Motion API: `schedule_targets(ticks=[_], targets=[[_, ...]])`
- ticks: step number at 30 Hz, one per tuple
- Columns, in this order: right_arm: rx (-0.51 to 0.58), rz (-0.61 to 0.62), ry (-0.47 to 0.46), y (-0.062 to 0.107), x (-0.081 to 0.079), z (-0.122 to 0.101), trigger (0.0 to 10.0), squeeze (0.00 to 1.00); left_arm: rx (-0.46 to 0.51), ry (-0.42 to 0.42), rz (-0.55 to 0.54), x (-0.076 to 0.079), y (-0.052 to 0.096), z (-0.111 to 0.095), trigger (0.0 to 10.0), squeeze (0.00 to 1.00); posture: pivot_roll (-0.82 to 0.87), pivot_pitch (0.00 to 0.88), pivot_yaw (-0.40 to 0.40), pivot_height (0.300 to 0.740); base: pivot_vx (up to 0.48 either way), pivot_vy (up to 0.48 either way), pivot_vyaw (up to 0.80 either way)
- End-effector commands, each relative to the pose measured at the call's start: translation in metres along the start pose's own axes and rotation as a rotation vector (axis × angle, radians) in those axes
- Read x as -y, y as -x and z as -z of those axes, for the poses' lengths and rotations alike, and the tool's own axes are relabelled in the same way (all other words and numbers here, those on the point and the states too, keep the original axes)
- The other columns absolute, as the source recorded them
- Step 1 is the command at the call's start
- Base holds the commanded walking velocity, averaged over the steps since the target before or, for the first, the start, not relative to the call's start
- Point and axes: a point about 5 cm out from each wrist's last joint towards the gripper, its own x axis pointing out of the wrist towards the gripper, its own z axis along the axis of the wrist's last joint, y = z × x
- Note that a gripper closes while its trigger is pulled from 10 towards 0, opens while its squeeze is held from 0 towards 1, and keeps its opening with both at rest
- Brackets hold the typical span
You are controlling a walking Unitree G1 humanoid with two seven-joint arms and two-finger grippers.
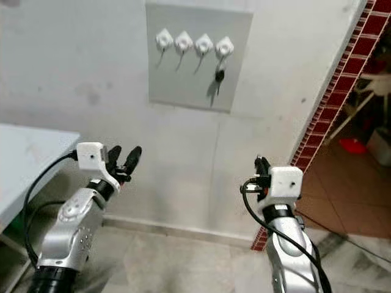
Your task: Hang keys on a hook
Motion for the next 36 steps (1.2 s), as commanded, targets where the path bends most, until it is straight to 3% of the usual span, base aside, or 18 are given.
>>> schedule_targets(ticks=[1, 27, 36], targets=[[0.015, -0.015, -0.011, -0.0023, -0.0055, -0.0038, 10.0, 0.0, -0.003, -0.005, -0.029, -0.0076, 0.0022, -0.0013, 10.0, 0.0, -0.05, 0.0, -0.048, 0.74, 0.48, 0.0, 0.0], [0.006, -0.025, -0.011, -0.0017, -0.0053, -0.0032, 10.0, 0.0, -0.004, 0.009, -0.057, -0.0057, 0.0046, 0.0003, 10.0, 0.0, -0.05, 0.0, -0.057, 0.74, 0.47, 0.0, 0.0], [0.001, -0.03, -0.007, -0.0025, -0.0055, -0.0033, 10.0, 0.0, 0.019, 0.024, -0.052, 0.0, 0.0038, -0.0014, 10.0, 0.0, -0.05, 0.0, -0.06, 0.74, 0.027, 0.0, 0.0]])
